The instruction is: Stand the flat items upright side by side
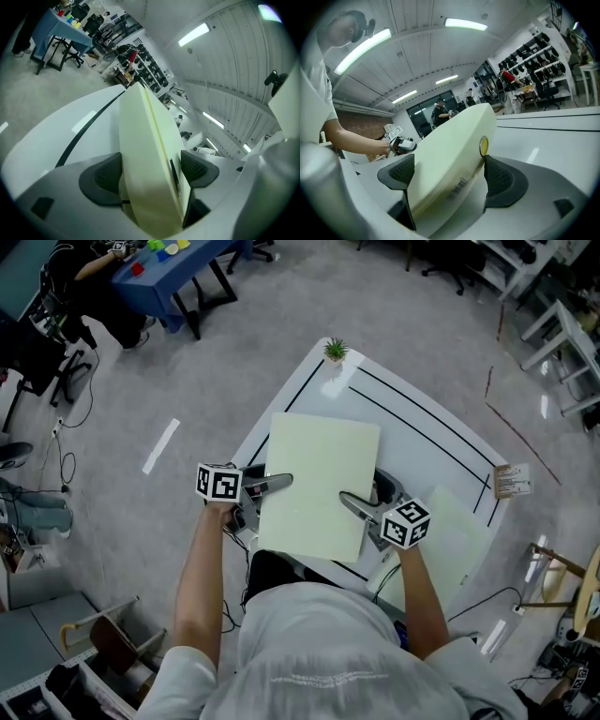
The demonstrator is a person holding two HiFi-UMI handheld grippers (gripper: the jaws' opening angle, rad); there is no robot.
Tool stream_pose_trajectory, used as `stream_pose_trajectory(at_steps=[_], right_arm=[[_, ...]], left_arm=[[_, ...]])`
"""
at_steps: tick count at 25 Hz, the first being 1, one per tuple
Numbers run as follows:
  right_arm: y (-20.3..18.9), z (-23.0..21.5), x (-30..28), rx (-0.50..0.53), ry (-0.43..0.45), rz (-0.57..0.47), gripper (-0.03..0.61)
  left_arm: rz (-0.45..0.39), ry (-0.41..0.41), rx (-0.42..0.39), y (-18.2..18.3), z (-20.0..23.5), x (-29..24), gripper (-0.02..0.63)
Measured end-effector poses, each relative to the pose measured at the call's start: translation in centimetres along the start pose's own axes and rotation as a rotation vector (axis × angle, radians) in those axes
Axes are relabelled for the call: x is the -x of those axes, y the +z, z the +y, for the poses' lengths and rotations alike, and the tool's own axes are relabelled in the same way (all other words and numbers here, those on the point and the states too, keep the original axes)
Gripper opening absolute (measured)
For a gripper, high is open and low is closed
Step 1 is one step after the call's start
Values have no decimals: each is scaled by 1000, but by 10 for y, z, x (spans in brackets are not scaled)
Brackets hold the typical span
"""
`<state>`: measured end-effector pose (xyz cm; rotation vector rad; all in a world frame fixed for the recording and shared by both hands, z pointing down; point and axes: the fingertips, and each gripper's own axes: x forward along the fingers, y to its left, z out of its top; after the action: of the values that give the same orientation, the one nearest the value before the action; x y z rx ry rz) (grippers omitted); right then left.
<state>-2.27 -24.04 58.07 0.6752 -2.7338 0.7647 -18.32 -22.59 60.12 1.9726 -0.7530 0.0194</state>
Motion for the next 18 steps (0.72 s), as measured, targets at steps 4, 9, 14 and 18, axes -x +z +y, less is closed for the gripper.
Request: stream_pose_trajectory(at_steps=[4, 9, 14, 18], right_arm=[[9, 18, 5, 115, 82, -47, 453], [15, 25, -2, 283, 76, -39, 452], [7, 20, -5, 212, 75, -5, 451], [12, 23, -1, 213, 86, -22, 453]], left_arm=[[52, -215, 8, -17, -21, 6, 389], [88, -280, 30, -25, -29, 4, 374], [35, -285, 80, -20, -27, 4, 354], [49, -307, 116, -26, -36, 1, 339]])
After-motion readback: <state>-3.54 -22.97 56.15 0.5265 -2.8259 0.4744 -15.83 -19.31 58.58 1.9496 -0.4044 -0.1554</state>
